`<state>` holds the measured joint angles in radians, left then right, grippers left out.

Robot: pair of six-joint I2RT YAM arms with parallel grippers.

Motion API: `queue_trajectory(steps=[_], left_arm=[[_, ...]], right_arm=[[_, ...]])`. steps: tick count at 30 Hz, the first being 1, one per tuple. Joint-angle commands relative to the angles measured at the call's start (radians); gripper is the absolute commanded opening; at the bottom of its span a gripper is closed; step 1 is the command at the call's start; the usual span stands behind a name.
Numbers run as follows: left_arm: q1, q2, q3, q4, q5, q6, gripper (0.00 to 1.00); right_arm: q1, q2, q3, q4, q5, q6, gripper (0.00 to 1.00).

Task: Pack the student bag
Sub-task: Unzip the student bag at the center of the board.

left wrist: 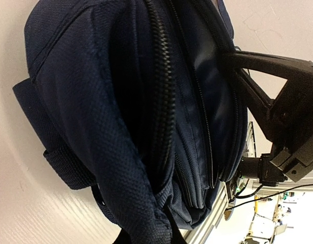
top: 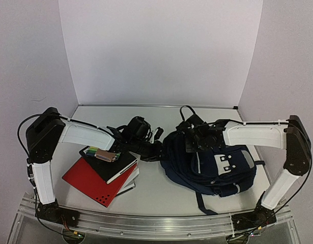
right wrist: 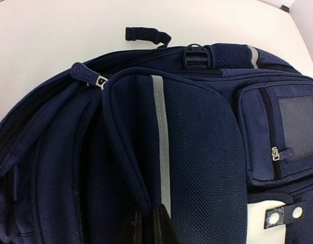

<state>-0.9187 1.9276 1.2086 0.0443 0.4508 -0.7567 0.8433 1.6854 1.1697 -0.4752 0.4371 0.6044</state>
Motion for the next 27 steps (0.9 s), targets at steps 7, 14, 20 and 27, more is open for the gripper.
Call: queue_trajectory(steps=[7, 14, 20, 27], left_arm=[[0.044, -0.098, -0.043, -0.040, -0.105, -0.073, 0.00], [0.055, -0.069, -0.015, -0.157, -0.183, -0.114, 0.00], [0.081, -0.068, -0.036, -0.148, -0.199, -0.167, 0.00], [0.081, -0.065, 0.021, -0.052, -0.102, -0.086, 0.01]], right_arm=[[-0.020, -0.162, 0.070, -0.151, 0.200, 0.041, 0.00], [-0.053, -0.271, 0.074, -0.158, 0.175, 0.052, 0.00], [-0.115, -0.339, 0.016, -0.144, 0.127, 0.063, 0.00], [-0.127, -0.406, -0.065, 0.074, -0.144, -0.049, 0.00]])
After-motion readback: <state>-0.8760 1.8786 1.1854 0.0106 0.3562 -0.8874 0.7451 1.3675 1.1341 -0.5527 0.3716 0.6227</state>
